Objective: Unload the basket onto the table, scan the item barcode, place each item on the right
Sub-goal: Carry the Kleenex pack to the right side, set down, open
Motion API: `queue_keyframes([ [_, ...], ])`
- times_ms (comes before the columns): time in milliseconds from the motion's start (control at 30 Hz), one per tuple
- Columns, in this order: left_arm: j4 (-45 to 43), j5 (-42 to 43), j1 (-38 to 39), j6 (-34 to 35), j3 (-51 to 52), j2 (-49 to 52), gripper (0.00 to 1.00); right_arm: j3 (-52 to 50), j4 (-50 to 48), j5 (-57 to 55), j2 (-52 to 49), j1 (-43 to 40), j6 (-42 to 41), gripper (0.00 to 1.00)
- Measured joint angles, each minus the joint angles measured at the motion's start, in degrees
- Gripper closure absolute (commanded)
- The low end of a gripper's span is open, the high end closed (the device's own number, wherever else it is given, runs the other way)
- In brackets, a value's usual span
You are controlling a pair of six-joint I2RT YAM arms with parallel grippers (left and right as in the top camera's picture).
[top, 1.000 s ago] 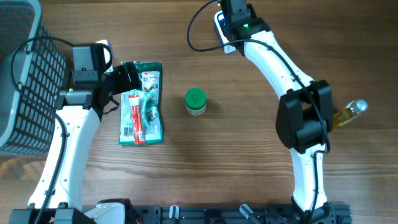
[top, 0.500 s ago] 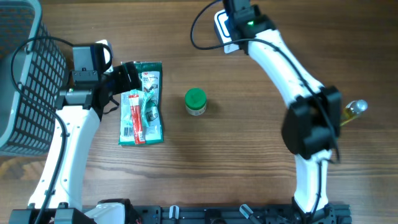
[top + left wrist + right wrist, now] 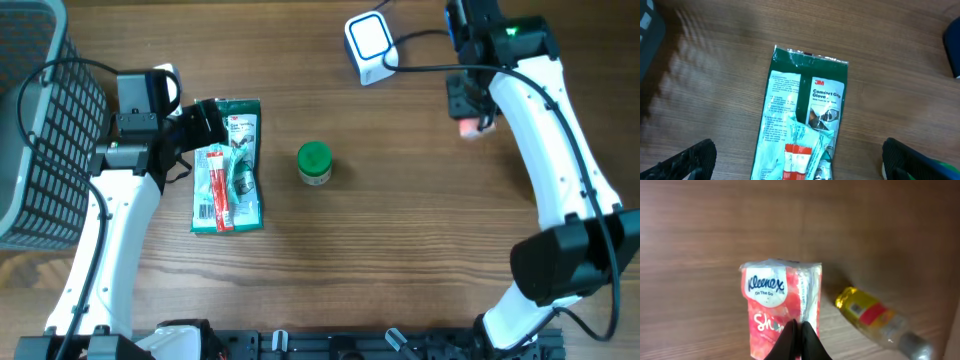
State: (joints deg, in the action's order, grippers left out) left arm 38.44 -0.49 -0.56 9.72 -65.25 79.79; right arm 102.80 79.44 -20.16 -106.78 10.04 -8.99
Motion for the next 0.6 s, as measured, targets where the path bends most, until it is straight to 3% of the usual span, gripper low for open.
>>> queue_keyframes([
  [267, -0.02, 0.0, 0.0, 0.0, 0.0, 0.0, 0.0, -20.11, -13.68, 0.92, -0.61, -6.16, 1.16, 0.96],
  [333, 0.0, 0.0, 0.0, 0.02, 0.0, 0.0, 0.0, -23.89, -17.79, 0.87, -0.61, -6.91, 1.75, 0.88],
  [367, -0.07, 0.0, 0.0, 0.02, 0.0, 0.0, 0.0, -25.49, -19.52, 0.7, -0.63, -7.32, 2.01, 0.78],
  [433, -0.02, 0.0, 0.0, 0.02, 0.0, 0.0, 0.0, -27.3, -21.88, -0.02, -0.68, -8.11, 2.56, 0.44],
  [500, -0.02, 0.0, 0.0, 0.02, 0.0, 0.0, 0.0, -27.47, -23.39, -0.5, -0.68, -8.57, 2.73, 0.31],
  [533, -0.04, 0.0, 0.0, 0.02, 0.0, 0.0, 0.0, -27.47, -24.3, -0.74, -0.68, -8.72, 3.02, 0.1],
  [567, -0.02, 0.0, 0.0, 0.02, 0.0, 0.0, 0.0, -27.45, -24.76, -0.87, -0.68, -8.74, 2.91, 0.0],
  [600, -0.04, 0.0, 0.0, 0.02, 0.0, 0.0, 0.0, -27.47, -25.14, -0.85, -0.68, -8.74, 3.04, 0.0],
])
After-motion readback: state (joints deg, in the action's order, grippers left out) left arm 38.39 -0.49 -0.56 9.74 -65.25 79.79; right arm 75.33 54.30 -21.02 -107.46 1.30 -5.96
